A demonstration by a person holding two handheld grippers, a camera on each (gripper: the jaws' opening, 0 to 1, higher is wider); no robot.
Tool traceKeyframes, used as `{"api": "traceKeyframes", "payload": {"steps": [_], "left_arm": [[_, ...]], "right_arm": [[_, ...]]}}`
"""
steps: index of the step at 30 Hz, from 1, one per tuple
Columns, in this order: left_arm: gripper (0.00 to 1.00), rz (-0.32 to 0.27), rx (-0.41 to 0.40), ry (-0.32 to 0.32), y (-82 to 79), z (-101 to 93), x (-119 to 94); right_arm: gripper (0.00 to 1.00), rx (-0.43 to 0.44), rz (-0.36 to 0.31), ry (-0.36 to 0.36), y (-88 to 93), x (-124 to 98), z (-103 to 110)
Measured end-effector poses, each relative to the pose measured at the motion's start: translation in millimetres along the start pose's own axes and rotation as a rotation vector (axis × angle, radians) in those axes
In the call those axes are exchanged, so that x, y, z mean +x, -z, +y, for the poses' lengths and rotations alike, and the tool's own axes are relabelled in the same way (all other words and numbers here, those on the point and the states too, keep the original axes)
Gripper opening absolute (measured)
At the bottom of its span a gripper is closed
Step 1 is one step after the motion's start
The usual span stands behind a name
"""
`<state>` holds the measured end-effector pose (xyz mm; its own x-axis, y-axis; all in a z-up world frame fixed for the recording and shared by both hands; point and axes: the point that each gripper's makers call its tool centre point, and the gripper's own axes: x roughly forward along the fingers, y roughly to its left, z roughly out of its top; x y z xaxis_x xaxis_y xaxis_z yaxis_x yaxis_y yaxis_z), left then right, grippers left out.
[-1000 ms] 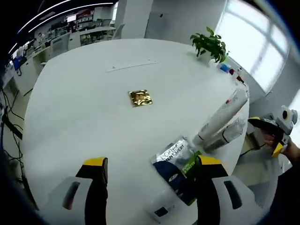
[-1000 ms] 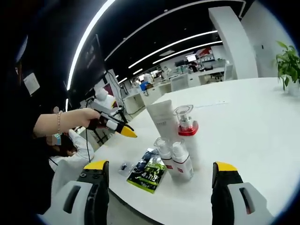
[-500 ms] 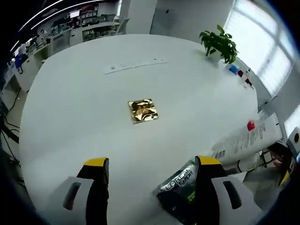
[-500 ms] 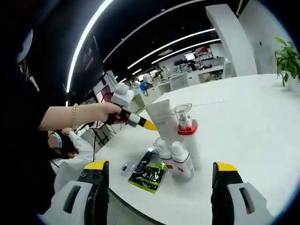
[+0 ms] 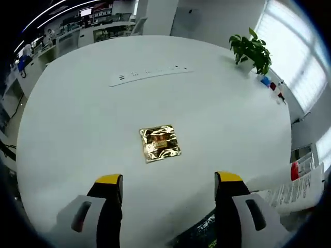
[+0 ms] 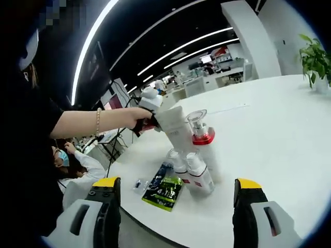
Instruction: Arrange the skincare products in the storage area until every visible bottle or jar stands upright without overlapping.
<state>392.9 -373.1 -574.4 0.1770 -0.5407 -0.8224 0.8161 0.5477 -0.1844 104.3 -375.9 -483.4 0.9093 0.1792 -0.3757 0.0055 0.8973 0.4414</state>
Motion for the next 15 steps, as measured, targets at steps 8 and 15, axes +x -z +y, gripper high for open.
{"api": "traceKeyframes", "payload": {"steps": [8,15], "left_arm": [[0.67,0.023,0.009,-0.049,-15.1,0.8,19.1],[0.65,0.049,0.038,-0.126,-18.3,5.2,34.6]], "right_arm": [[0.95,0.019,0.008,-0.002,1.8,0.2,-2.6],[0.95,0.036,0.012,0.002,2.8,0.8,-4.6]]}}
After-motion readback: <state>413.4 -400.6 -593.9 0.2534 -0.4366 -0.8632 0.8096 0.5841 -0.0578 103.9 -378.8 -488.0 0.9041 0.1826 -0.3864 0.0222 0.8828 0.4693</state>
